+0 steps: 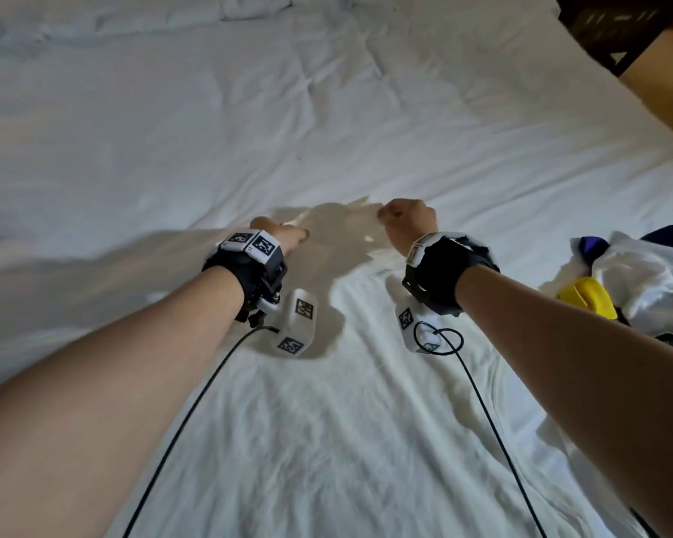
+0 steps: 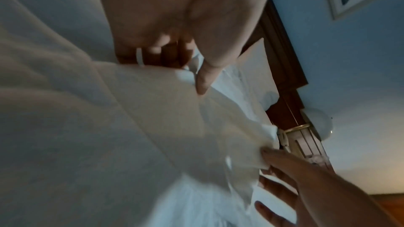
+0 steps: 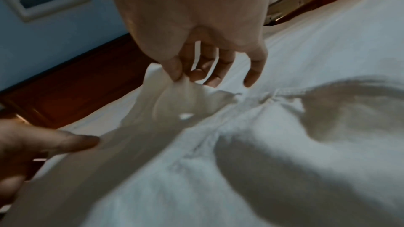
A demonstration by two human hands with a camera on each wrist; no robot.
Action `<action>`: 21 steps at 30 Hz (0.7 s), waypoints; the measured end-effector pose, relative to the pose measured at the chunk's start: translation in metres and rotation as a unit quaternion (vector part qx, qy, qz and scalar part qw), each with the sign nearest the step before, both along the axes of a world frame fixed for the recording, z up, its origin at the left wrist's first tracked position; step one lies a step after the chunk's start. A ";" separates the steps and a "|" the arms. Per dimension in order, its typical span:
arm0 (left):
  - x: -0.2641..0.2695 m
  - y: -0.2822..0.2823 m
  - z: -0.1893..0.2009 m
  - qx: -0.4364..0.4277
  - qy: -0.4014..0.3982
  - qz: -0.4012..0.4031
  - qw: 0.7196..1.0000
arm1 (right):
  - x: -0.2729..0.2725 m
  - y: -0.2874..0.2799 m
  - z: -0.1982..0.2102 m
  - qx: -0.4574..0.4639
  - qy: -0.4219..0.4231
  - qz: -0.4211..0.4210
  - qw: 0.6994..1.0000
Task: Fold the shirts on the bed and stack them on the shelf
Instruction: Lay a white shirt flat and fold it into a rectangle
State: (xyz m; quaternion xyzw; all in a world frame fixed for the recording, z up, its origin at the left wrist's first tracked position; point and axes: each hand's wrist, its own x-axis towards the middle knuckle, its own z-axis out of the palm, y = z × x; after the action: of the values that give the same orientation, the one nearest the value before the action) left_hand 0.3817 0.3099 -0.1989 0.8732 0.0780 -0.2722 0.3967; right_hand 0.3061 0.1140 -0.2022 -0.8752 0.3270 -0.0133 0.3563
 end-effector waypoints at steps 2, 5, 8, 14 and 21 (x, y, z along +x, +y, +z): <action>0.004 0.005 0.002 -0.006 -0.041 -0.004 0.999 | -0.001 -0.009 0.004 -0.014 -0.017 -0.018 1.000; 0.005 0.006 0.003 -0.011 -0.124 -0.004 0.992 | -0.001 -0.017 0.009 -0.018 -0.039 -0.028 0.999; 0.002 -0.001 0.000 -0.033 -0.172 0.028 0.984 | 0.002 -0.015 0.005 0.120 -0.080 -0.046 0.988; -0.021 -0.007 -0.018 0.042 -0.220 -0.053 0.973 | -0.030 -0.016 -0.010 0.027 0.022 0.032 0.999; -0.162 0.008 -0.042 0.152 -0.265 -0.286 0.908 | -0.113 -0.029 0.000 -0.081 0.295 0.034 0.951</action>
State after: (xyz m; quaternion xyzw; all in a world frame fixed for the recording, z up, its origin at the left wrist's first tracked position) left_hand 0.2196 0.3177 -0.2405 0.9476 -0.2430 -0.1177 0.1706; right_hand 0.1934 0.0851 -0.2026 -0.8766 0.3857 0.2309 0.1718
